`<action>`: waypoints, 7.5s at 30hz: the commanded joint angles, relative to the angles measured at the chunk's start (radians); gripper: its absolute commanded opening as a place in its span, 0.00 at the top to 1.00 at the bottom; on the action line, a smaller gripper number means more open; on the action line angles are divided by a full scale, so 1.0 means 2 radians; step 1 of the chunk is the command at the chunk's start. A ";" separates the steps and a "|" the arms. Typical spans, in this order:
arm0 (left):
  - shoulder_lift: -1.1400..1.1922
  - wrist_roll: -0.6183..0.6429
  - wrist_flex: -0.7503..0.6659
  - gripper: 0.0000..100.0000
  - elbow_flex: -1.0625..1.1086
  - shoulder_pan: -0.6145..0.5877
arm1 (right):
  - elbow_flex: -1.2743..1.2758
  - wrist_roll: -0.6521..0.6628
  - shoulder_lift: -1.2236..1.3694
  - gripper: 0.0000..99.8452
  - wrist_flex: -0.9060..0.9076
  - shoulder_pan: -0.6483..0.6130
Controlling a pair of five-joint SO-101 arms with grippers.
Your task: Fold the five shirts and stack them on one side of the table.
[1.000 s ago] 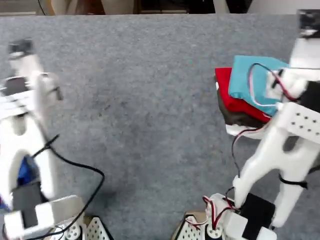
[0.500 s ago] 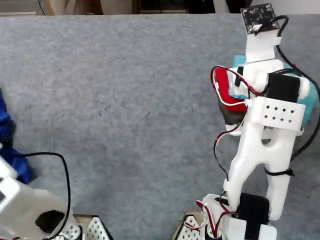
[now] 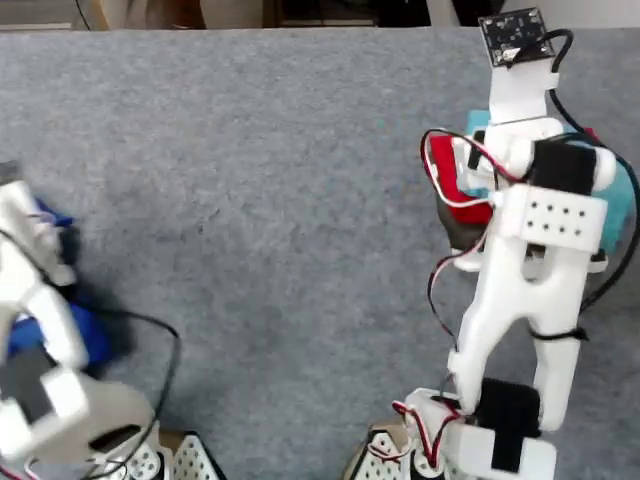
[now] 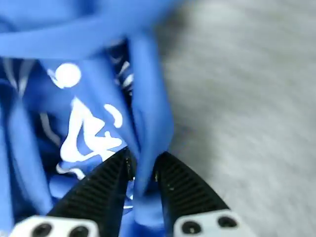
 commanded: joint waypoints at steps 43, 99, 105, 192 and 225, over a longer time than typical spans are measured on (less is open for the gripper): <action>-0.493 0.046 0.028 0.75 0.300 -0.006 | -0.726 -0.095 0.720 0.99 0.170 -0.399; 0.004 0.160 -0.032 0.85 0.021 0.265 | 0.045 -0.087 0.184 0.62 -0.173 -0.228; 0.064 0.165 -0.061 0.85 0.005 0.259 | 0.034 -0.067 0.151 0.53 -0.094 -0.227; -0.052 0.301 -0.003 0.74 -0.066 0.269 | -0.160 0.043 0.257 0.70 -0.015 -0.160; -0.071 0.397 -0.186 0.75 0.202 0.400 | -0.165 0.081 0.291 0.70 0.025 -0.143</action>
